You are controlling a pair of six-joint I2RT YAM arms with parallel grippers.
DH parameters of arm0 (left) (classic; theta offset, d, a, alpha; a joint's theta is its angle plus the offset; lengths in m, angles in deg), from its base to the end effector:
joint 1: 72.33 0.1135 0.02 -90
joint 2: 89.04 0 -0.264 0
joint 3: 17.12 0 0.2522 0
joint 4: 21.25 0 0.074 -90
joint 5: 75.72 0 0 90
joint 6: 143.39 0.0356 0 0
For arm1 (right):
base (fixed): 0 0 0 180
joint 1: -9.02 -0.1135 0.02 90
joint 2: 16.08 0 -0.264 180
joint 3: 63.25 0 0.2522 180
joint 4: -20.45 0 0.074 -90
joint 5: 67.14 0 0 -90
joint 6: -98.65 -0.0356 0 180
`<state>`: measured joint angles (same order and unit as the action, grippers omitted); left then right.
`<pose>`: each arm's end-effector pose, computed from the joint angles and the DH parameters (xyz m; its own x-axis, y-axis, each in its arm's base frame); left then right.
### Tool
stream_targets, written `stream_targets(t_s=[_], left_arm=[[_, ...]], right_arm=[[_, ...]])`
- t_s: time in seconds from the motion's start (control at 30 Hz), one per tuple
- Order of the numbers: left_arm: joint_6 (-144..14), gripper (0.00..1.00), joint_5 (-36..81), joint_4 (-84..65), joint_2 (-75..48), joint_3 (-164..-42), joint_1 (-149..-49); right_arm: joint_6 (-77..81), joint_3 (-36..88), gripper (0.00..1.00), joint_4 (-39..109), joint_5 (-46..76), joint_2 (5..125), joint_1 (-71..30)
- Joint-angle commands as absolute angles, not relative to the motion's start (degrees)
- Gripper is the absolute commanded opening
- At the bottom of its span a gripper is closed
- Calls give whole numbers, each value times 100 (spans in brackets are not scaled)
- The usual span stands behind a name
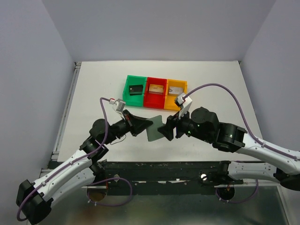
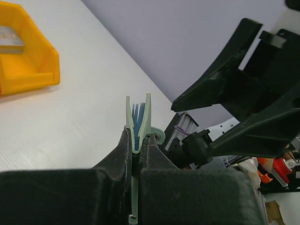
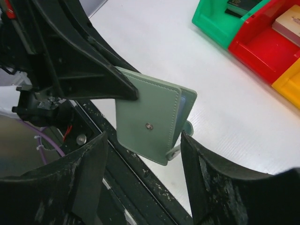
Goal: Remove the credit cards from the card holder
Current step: Open the card holder.
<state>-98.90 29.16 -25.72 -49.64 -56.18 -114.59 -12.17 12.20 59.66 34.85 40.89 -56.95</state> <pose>0.1243 -0.1253 0.2874 -0.5615 -0.4213 -0.7122 0.6263 0.3460 -0.6986 0.0951 0.1952 0.3763 -0.4242 -0.0975 -0.9003 -0.7099 0.6531 0.2637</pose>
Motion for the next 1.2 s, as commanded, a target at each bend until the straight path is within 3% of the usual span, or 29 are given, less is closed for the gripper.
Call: stream_targets(t_s=[0.0, 0.43, 0.87, 1.17], left_arm=[[-9794, 0, 3994, -3472, -4949, -5804, -11163], [-11183, 0, 5453, -6012, -4378, -5417, -10248], [-11754, 0, 6104, -7339, -3912, -5461, -10248], [-11561, 0, 6227, -7050, -3956, -5443, -10231]], right_arm=[[-1209, 923, 69, 5970, 3499, 3894, -5637], [-1324, 430, 55, 5820, 3183, 3375, -5312], [-1359, 333, 61, 5618, 3173, 3138, -5206], [-1350, 377, 67, 5592, 3183, 2453, -5171]])
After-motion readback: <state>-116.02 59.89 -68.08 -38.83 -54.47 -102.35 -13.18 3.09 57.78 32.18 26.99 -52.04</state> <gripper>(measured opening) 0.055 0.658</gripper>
